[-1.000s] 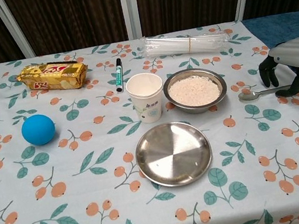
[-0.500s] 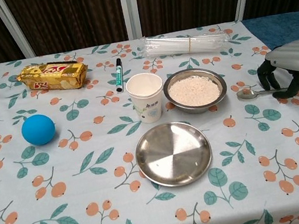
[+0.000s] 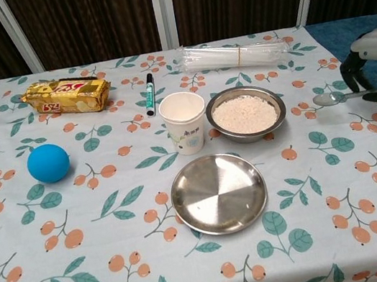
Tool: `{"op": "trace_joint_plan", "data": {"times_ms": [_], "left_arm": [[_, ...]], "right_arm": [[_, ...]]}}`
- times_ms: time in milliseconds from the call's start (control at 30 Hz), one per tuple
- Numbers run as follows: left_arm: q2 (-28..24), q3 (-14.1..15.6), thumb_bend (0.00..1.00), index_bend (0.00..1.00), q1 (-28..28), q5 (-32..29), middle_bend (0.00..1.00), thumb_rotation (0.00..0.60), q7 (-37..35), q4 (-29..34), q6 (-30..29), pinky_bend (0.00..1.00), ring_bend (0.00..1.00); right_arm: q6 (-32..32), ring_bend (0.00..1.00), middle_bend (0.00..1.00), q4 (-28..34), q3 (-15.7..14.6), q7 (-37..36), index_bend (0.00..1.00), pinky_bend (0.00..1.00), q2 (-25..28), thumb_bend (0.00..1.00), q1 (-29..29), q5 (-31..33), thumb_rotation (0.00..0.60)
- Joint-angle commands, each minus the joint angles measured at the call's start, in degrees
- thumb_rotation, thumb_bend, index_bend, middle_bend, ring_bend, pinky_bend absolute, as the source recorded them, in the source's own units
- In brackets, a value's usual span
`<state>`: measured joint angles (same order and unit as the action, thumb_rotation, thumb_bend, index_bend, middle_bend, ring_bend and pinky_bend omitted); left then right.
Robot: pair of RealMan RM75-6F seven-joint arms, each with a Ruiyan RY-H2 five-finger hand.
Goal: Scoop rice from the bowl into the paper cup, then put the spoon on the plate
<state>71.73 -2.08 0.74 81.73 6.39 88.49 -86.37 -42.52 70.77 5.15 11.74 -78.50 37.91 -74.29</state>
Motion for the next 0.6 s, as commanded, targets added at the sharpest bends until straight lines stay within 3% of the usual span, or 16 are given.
{"op": "trace_joint_plan", "data": {"times_ms": [33, 267, 600], "left_arm": [[0.0, 0.0, 0.13, 0.25, 0.0, 0.1, 0.21, 0.6, 0.0, 0.0, -0.1, 0.15, 0.13], [0.0, -0.2, 0.13, 0.25, 0.0, 0.0, 0.21, 0.6, -0.5, -0.2, -0.1, 0.15, 0.13], [0.2, -0.3, 0.13, 0.25, -0.1, -0.2, 0.21, 0.6, -1.8, -1.2, 0.0, 0.15, 0.13]], "right_arm": [[2.4, 0.25, 0.58, 7.9, 1.3, 3.8, 0.59, 0.1, 7.6, 0.33, 3.0, 0.5, 0.6], [10.0, 0.25, 0.58, 11.9, 2.7, 11.8, 0.6, 0.1, 8.8, 0.33, 11.0, 5.7, 0.6], [16.7, 0.25, 0.59, 6.6, -1.5, 25.5, 0.61, 0.1, 1.8, 0.33, 23.8, 18.1, 0.6]]}}
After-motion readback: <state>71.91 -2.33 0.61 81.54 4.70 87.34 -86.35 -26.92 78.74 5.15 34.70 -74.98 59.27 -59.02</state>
